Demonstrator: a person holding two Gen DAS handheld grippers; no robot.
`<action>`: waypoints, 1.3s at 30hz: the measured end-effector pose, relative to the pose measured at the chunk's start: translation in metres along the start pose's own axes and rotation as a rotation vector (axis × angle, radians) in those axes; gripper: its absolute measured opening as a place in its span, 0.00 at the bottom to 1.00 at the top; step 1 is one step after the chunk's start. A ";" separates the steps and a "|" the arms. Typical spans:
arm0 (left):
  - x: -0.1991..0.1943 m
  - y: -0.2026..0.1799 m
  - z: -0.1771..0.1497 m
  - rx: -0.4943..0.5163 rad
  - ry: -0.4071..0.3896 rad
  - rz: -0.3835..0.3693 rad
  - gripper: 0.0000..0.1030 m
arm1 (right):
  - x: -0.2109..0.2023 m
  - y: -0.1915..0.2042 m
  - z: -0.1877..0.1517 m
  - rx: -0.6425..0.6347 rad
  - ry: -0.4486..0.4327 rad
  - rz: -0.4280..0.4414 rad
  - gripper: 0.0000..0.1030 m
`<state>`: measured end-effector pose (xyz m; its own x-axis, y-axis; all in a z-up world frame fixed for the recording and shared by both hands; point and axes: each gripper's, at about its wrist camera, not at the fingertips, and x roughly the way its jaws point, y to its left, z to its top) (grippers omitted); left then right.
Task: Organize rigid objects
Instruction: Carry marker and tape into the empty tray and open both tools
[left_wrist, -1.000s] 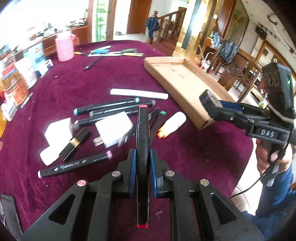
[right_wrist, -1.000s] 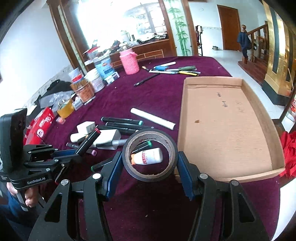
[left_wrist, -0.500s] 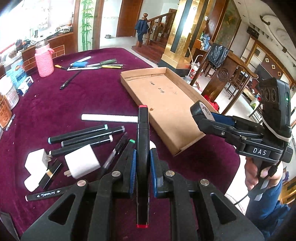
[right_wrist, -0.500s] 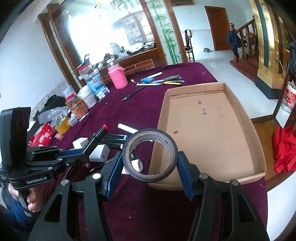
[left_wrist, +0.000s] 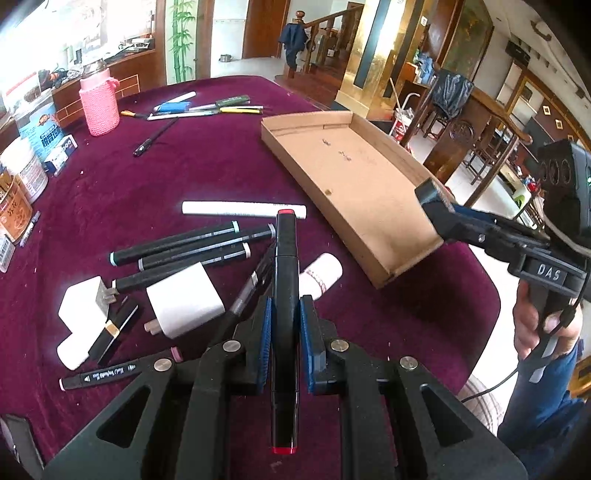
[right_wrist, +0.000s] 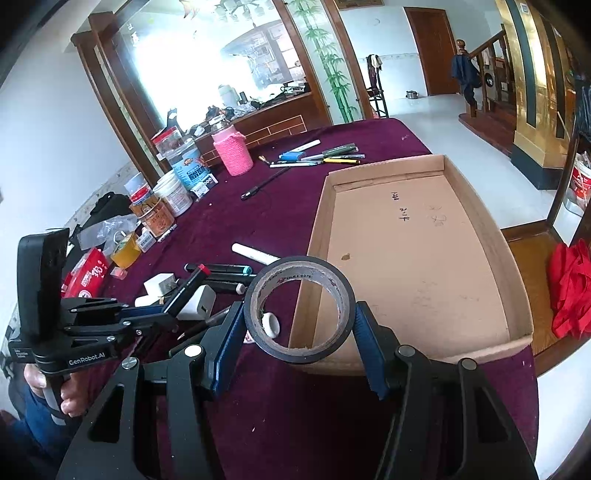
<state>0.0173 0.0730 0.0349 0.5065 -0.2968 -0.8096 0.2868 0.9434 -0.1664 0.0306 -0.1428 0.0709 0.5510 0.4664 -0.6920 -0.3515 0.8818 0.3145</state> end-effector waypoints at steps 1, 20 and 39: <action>0.000 -0.001 0.003 -0.001 -0.003 -0.002 0.12 | 0.002 -0.001 0.005 -0.002 0.005 -0.002 0.51; 0.148 -0.035 0.143 -0.200 0.054 -0.057 0.12 | 0.122 -0.100 0.131 0.178 0.169 -0.191 0.51; 0.182 -0.040 0.142 -0.163 0.060 -0.031 0.12 | 0.173 -0.110 0.138 0.177 0.227 -0.212 0.51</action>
<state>0.2133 -0.0393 -0.0258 0.4482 -0.3215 -0.8341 0.1636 0.9468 -0.2771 0.2691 -0.1494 0.0066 0.4083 0.2621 -0.8744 -0.1004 0.9650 0.2423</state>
